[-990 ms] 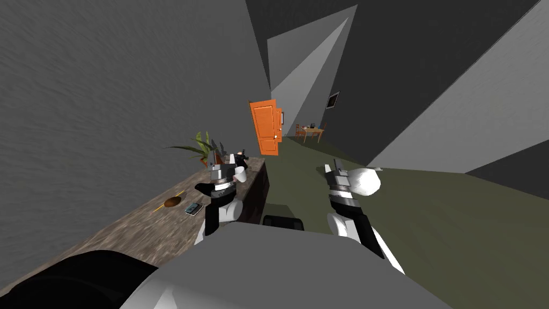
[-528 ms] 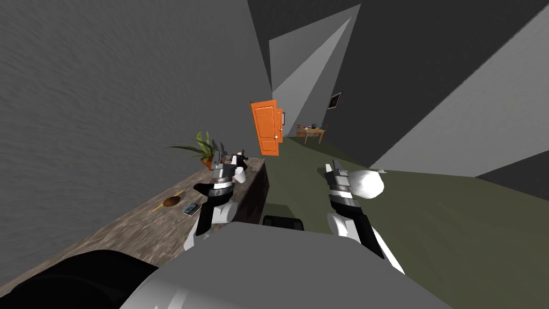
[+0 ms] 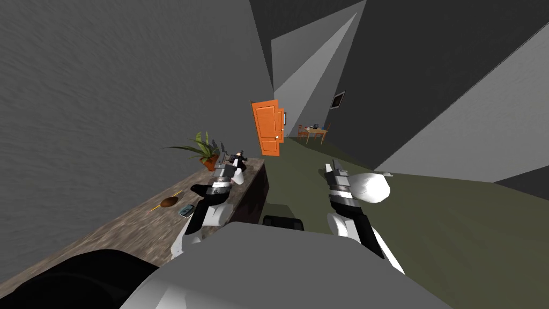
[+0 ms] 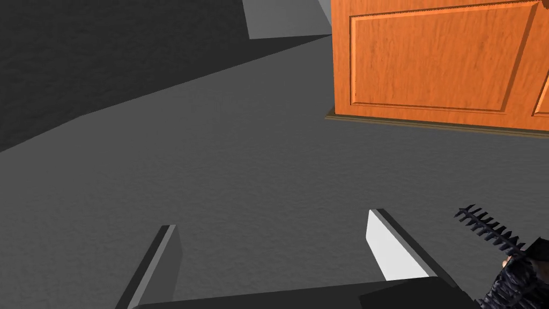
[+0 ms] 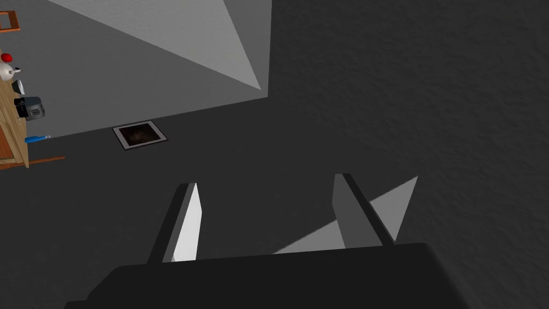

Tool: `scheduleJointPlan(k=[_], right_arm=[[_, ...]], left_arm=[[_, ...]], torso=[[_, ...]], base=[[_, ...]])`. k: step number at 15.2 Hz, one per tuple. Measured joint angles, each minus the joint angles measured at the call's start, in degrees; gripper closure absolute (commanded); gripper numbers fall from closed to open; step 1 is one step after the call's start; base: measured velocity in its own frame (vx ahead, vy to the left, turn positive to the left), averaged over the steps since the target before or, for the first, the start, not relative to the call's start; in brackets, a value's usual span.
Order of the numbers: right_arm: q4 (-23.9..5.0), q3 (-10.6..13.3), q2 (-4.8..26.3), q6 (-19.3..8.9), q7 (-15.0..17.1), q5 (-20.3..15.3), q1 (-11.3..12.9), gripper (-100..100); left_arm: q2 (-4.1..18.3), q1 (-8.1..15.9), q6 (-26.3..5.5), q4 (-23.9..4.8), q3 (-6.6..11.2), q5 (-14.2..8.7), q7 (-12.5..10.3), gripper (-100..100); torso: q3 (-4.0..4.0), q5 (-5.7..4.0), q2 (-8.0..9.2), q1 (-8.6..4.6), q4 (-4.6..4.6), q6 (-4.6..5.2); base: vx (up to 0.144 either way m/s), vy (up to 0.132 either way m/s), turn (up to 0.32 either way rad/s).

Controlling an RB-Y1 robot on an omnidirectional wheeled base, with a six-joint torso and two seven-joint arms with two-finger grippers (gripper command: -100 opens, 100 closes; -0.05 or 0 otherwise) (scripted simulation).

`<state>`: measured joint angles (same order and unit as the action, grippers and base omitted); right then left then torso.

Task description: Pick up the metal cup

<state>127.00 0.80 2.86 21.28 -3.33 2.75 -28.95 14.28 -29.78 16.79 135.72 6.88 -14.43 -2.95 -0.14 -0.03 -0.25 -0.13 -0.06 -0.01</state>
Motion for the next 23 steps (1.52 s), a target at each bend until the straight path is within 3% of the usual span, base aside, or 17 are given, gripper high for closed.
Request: scheduleJointPlan(k=[6,23], right_arm=[[0.0,0.0,0.0,0.0,0.0,0.0,0.0,0],[0.0,0.0,0.0,0.0,0.0,0.0,0.0,0]], left_arm=[[4.5,-0.9,-7.4,0.1,3.01,-4.0,-1.0,-100],[13.6,-5.1,-26.7,0.5,9.90,-14.2,-3.3,-100]], torso=[[-0.02,-0.01,-0.04,-0.04,-0.01,0.00],[0.01,0.01,0.04,0.04,0.00,0.01]], base=[[0.060,-0.044,0.050],[0.056,-0.039,0.050]])
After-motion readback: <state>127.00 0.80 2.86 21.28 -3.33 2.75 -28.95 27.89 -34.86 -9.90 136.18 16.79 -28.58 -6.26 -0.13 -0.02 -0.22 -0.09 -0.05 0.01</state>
